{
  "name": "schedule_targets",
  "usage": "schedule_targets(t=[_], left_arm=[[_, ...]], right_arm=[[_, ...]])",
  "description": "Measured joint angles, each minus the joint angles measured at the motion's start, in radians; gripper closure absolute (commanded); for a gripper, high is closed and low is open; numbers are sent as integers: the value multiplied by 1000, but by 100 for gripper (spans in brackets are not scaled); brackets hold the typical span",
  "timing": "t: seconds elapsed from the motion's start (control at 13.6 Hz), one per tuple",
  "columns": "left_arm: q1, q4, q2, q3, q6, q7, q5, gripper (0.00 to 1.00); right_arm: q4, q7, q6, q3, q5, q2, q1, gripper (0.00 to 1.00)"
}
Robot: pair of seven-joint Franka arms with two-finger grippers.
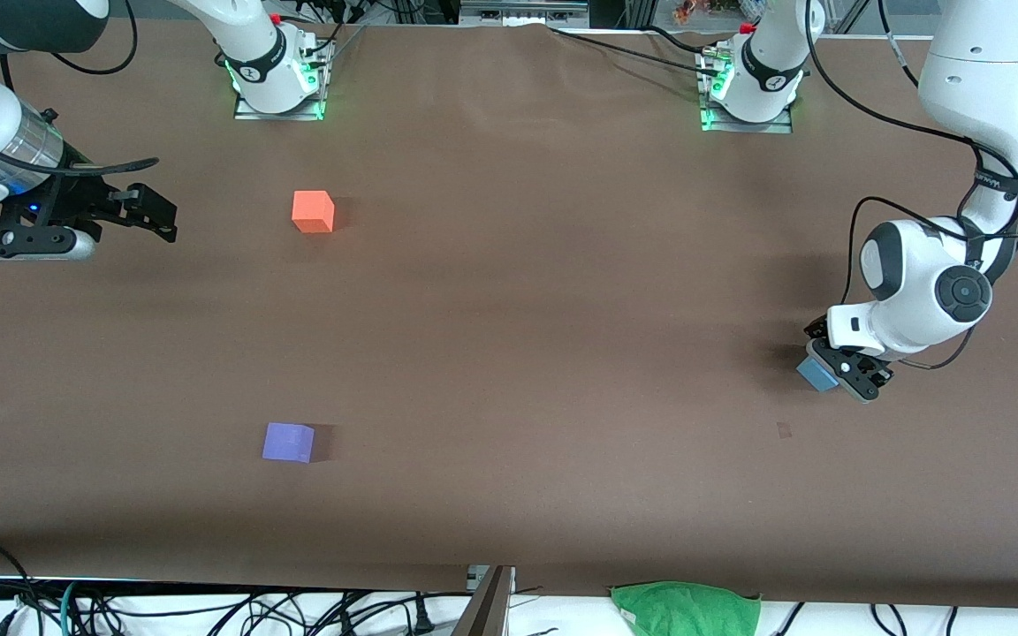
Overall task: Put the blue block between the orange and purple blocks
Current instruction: 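Close the left gripper on the light-blue cube and lift it, then carry the light-blue cube with the left gripper toward the table middle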
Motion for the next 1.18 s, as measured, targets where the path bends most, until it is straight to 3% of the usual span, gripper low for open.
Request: schedule_targets(t=[0.22, 0.37, 0.66, 0.81, 1.18], left_arm=[[0, 17, -1, -2, -31, -16, -15, 97], [-2, 74, -6, -29, -161, -86, -97, 95], [-35, 191, -15, -184, -280, -455, -122, 94], [-96, 204, -14, -230, -281, -676, -122, 94], [-348, 293, 9, -239, -279, -1138, -121, 91]], right_arm=[[0, 0, 0, 0, 0, 0, 0, 0], [0, 0, 0, 0, 0, 0, 0, 0], [0, 0, 0, 0, 0, 0, 0, 0], [0, 0, 0, 0, 0, 0, 0, 0], [0, 0, 0, 0, 0, 0, 0, 0]])
